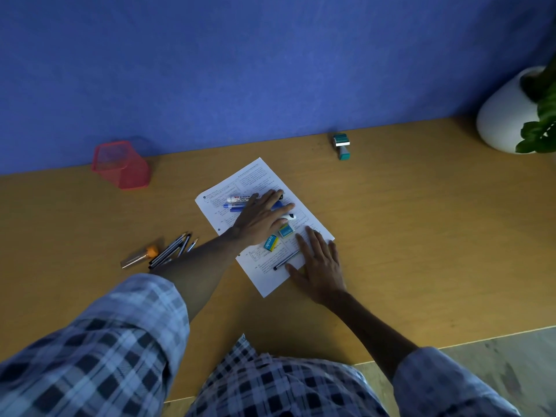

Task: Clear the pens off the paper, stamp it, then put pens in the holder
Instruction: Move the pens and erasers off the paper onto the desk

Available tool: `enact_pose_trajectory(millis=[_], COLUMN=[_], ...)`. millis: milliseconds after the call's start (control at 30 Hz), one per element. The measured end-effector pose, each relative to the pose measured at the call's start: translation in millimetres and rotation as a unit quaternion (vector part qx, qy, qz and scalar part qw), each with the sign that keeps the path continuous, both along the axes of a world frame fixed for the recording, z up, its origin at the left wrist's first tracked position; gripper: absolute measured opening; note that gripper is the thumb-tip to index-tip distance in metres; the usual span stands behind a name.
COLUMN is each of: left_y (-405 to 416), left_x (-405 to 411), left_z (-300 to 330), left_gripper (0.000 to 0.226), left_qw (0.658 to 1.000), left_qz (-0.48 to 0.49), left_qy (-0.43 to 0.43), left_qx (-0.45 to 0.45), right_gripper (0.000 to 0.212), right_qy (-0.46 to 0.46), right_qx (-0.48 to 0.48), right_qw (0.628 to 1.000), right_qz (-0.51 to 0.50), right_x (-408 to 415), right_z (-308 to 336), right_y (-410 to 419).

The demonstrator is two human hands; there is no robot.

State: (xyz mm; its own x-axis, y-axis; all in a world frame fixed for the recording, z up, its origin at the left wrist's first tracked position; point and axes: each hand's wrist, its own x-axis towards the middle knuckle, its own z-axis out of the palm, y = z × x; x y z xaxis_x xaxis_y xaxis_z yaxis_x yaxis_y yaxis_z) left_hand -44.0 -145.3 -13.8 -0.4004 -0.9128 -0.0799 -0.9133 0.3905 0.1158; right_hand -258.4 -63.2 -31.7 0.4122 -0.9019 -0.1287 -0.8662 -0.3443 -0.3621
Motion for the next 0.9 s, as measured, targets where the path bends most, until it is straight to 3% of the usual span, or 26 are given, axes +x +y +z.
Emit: enact_pose_trajectory(millis=[267,667,900], left_y=[2,4,22], left_x=[5,28,62], left_z=[6,15,14], left_gripper=[0.033,0.036,0.036], left_qw=[0.997,0.985,0.966], left_qz=[0.056,0.172,0.258], left_qy=[0.041,-0.012,0.015], left_qx=[-0.039,-0.019,-0.013], right_gripper=[0.076,0.076,0.076], right_qy=[-0.007,-0.004,-0.002], right_qx=[0.003,0.001,-0.009], right_qw=[1.000,1.000,1.000], right_qz=[-0.002,0.001,0.003], right_x=[0,0,-1], right_z=[-1,0,-3], right_y=[0,0,0])
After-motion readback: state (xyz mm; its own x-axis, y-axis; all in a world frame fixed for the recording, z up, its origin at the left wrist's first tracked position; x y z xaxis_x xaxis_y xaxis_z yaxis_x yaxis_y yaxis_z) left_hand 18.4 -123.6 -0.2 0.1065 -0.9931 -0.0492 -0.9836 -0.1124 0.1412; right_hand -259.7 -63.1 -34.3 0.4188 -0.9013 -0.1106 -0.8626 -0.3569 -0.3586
